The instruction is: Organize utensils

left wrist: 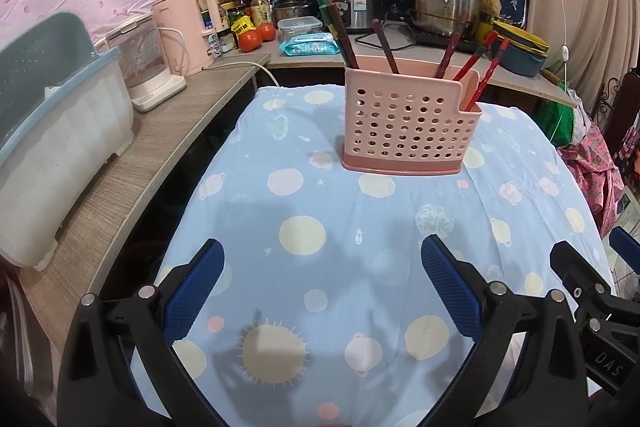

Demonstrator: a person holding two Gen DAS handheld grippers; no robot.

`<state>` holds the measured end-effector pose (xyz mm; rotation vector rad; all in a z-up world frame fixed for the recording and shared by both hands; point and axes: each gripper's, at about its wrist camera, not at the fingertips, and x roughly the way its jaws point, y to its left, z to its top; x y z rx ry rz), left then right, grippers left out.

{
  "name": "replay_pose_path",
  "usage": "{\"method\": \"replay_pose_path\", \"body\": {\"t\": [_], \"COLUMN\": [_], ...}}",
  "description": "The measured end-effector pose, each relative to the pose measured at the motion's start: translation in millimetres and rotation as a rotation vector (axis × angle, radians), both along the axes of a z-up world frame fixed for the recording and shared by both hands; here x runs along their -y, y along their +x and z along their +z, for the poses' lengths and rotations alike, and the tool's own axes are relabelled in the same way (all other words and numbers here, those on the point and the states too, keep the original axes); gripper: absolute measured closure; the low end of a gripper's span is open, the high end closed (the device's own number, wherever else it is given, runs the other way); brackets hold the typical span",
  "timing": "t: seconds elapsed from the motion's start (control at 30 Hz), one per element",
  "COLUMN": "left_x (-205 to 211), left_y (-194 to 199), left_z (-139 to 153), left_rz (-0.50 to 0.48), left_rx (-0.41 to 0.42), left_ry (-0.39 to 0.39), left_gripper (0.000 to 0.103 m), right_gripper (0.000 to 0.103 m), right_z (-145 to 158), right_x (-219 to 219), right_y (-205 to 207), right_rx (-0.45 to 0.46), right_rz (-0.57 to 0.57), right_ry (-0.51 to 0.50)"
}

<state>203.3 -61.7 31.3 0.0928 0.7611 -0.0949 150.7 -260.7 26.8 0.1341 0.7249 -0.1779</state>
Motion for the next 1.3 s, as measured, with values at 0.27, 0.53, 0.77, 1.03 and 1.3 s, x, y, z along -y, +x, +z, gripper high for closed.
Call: {"method": "replay_pose_path", "body": {"t": [0.27, 0.53, 0.77, 1.03, 1.3], "left_x": [-0.9, -1.9, -2.1, -2.8, -3.7], "left_y": [1.3, 1.0, 2.8, 2.8, 3.3], "left_z": [-1.1, -2.0, -4.2, -5.1, -5.5], "left_rz": [-0.001, 0.001, 0.001, 0.001, 0.000], "left_rx": [-0.004, -0.007, -0.019, -0.024, -0.021], "left_ry": [0.000, -0.011, -0.012, -0.013, -0.011], "left_gripper": [0.009, 0.009, 0.009, 0.009, 0.009], "right_gripper": [0.007, 0.007, 0.007, 0.007, 0.007], "right_z": [-1.2, -1.9, -4.8, -5.9, -5.7], "right_x": [0.9, 1.5, 2.6, 3.3, 3.0], "right_y": [0.8, 0.4, 0.4, -0.2, -0.1], "right_rx": [-0.004, -0.005, -0.008, -0.011, -0.011], "right_rz": [-0.004, -0.004, -0.006, -0.008, -0.007], "right_ry": [-0.001, -0.001, -0.001, 0.001, 0.002]}}
